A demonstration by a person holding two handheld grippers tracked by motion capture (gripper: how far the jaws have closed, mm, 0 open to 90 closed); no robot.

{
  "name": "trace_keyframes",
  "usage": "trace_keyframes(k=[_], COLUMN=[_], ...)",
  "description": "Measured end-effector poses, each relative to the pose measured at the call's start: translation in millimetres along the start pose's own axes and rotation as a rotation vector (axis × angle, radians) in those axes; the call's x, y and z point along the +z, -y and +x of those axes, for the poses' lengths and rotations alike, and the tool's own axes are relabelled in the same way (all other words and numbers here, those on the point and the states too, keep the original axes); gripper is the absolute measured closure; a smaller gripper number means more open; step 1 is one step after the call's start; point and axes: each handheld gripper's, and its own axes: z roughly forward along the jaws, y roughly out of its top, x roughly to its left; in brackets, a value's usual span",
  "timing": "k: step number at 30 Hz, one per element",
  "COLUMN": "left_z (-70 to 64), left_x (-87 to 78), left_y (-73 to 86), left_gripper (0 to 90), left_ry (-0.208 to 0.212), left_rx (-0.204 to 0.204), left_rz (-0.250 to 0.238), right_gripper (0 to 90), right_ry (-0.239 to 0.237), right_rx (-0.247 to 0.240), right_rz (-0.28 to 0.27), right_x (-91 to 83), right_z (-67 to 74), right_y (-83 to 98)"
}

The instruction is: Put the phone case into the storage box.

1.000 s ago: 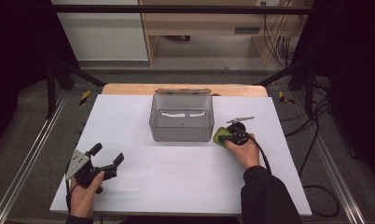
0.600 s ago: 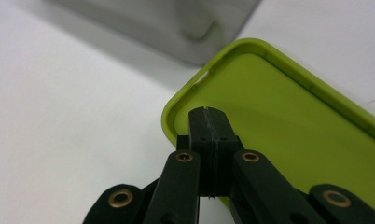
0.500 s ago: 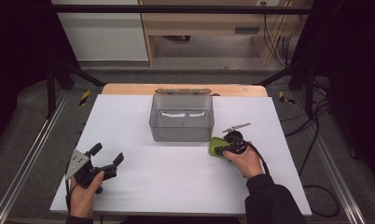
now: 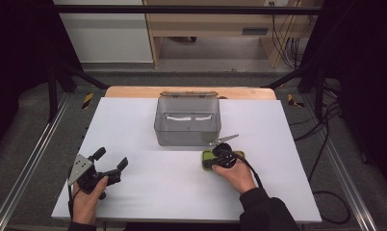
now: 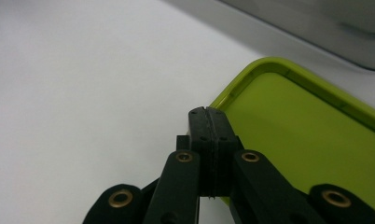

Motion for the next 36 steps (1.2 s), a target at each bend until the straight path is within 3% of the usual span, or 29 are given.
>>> trace_keyframes(k=[10, 11, 12, 15, 16, 20, 24, 29, 31, 36], left_z=[0.8, 0.8, -0.5, -1.8, -2.8, -5.5, -9.5, -15.8, -17.3, -28.4], left_x=[-0.1, -0.1, 0.7, 1.1, 1.4, 3.3, 4.0, 8.4, 8.9, 12.2], left_y=[0.0, 0.0, 0.1, 0.0, -0.2, 0.5, 1.0, 1.3, 1.1, 2.0], left_gripper=[2.7, 2.7, 2.7, 2.8, 2.8, 2.9, 2.8, 2.9, 3.0, 3.5], left_ry=[-0.013, -0.013, -0.010, -0.010, -0.012, 0.000, 0.011, 0.027, 0.032, 0.066], left_rx=[-0.003, -0.003, -0.002, 0.001, 0.005, 0.021, 0.028, 0.037, 0.044, 0.054], left_rz=[0.007, 0.007, 0.011, 0.012, 0.013, 0.027, 0.041, 0.068, 0.073, 0.096], right_gripper=[90.0, 90.0, 90.0, 90.0, 90.0, 90.0, 90.0, 90.0, 90.0, 90.0], right_ry=[-0.124, -0.124, -0.146, -0.161, -0.181, -0.212, -0.242, -0.245, -0.240, -0.177], right_rx=[-0.187, -0.187, -0.223, -0.246, -0.275, -0.317, -0.320, -0.332, -0.335, -0.339], right_rz=[0.037, 0.037, 0.042, 0.055, 0.058, 0.054, 0.044, 0.010, 0.003, -0.070], right_x=[27.7, 27.7, 30.2, 30.3, 29.9, 28.3, 26.5, 25.7, 25.3, 15.6], right_z=[72.4, 72.4, 83.3, 91.8, 99.3, 107.7, 109.8, 109.1, 108.9, 101.7], right_y=[0.5, 0.5, 2.7, 5.5, 9.7, 17.3, 23.8, 28.8, 29.6, 31.3])
